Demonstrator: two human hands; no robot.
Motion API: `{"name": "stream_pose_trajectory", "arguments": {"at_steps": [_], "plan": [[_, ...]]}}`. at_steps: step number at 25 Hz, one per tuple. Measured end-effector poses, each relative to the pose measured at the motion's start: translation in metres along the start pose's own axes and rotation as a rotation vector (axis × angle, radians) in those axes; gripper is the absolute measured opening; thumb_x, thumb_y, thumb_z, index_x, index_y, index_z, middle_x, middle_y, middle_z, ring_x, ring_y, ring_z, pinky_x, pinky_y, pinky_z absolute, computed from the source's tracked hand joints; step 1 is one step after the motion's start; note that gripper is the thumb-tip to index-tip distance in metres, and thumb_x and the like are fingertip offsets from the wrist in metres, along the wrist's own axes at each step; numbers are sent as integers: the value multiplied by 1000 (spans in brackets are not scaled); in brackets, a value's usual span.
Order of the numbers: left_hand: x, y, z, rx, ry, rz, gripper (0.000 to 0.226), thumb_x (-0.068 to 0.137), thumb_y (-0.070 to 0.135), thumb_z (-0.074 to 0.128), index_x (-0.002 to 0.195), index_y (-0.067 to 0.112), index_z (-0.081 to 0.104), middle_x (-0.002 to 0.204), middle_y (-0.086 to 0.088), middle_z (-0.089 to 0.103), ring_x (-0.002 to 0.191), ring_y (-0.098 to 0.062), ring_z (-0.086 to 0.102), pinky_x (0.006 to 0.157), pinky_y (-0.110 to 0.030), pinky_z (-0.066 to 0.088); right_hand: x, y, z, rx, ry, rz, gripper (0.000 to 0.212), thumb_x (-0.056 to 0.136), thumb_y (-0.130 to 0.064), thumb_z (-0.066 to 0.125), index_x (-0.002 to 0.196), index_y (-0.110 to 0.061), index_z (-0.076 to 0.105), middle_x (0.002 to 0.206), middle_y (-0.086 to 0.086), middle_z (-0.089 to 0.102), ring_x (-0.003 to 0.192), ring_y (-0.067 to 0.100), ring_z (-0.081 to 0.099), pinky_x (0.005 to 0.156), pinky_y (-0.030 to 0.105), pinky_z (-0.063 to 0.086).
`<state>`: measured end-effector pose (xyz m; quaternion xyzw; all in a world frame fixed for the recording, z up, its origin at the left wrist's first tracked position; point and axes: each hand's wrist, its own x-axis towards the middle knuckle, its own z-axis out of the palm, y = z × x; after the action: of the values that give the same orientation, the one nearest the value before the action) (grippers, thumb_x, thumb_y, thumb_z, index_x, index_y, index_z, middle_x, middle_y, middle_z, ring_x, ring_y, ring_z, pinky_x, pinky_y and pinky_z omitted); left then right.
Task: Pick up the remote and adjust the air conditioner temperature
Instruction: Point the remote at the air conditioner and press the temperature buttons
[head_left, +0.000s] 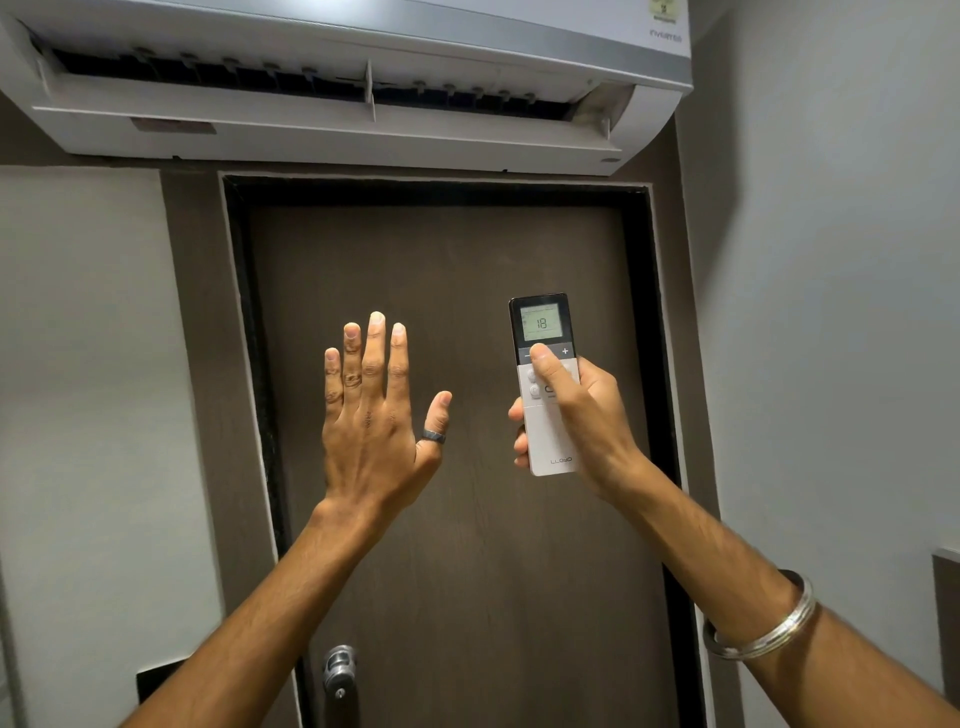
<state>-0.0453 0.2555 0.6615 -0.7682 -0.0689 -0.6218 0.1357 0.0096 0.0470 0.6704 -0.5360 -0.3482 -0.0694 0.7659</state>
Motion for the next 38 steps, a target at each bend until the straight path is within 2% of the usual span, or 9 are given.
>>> {"name": "stream_pose_trajectory", "arguments": {"at_steps": [3, 5, 8, 15, 19, 24, 30, 34, 38], "plan": [[0, -1, 2, -2, 0, -1, 82, 102, 55, 39, 164, 6, 18, 174, -16, 7, 162, -33, 0, 132, -49, 1, 3, 3, 0, 44, -7, 70, 42, 111, -42, 46, 113, -3, 60, 75, 18, 72, 49, 31, 66, 51, 39, 60], [0, -1, 3, 2, 0, 1, 82, 102, 55, 40, 164, 6, 18, 174, -16, 7, 162, -33, -1, 132, -49, 0, 5, 5, -2, 52, -15, 87, 47, 112, -41, 38, 112, -2, 62, 76, 19, 72, 50, 32, 67, 53, 40, 60], [0, -1, 4, 6, 7, 7, 82, 102, 54, 40, 164, 6, 19, 174, -16, 8, 162, -33, 0, 132, -49, 1, 5, 8, -3, 22, -11, 58, 46, 111, -42, 39, 104, -5, 65, 74, 19, 75, 50, 34, 67, 51, 41, 60], [2, -1, 4, 2, 14, 3, 81, 102, 54, 40, 164, 7, 19, 174, -16, 8, 162, -33, 1, 132, -51, 3, 6, 8, -3, -5, -12, 39, 41, 112, -41, 39, 106, -8, 62, 74, 16, 75, 50, 31, 69, 52, 39, 61], [2, -1, 4, 11, 4, 3, 82, 102, 55, 39, 164, 7, 18, 174, -16, 7, 162, -32, -1, 132, -51, 4, 6, 7, -3, 17, 8, 41, 39, 112, -40, 40, 104, -10, 63, 68, 11, 75, 46, 27, 69, 47, 37, 61], [3, 1, 4, 15, 3, 5, 81, 102, 55, 39, 164, 6, 18, 174, -16, 7, 162, -32, -1, 132, -51, 3, 7, 8, -5, 9, 10, 33, 42, 111, -40, 43, 98, -6, 66, 72, 17, 76, 46, 34, 67, 47, 39, 60], [5, 5, 6, 11, 5, 11, 82, 102, 55, 38, 164, 6, 18, 174, -16, 7, 162, -32, -2, 132, -47, -3, 8, 10, -7, 5, -49, 17, 46, 103, -51, 44, 107, -9, 63, 77, 17, 76, 51, 33, 70, 53, 39, 63], [5, 8, 8, -1, -1, 14, 82, 102, 55, 38, 164, 6, 18, 174, -17, 7, 162, -32, -1, 132, -48, -1, 9, 11, -10, -6, -31, 13, 42, 112, -44, 40, 112, -9, 62, 79, 16, 76, 52, 30, 71, 55, 39, 63], [4, 10, 10, -1, 4, 20, 81, 102, 55, 37, 164, 6, 18, 174, -17, 8, 162, -33, 1, 132, -50, 3, 8, 11, -13, 1, -9, 19, 42, 112, -43, 40, 105, -11, 65, 75, 14, 78, 51, 30, 71, 51, 38, 63]]}}
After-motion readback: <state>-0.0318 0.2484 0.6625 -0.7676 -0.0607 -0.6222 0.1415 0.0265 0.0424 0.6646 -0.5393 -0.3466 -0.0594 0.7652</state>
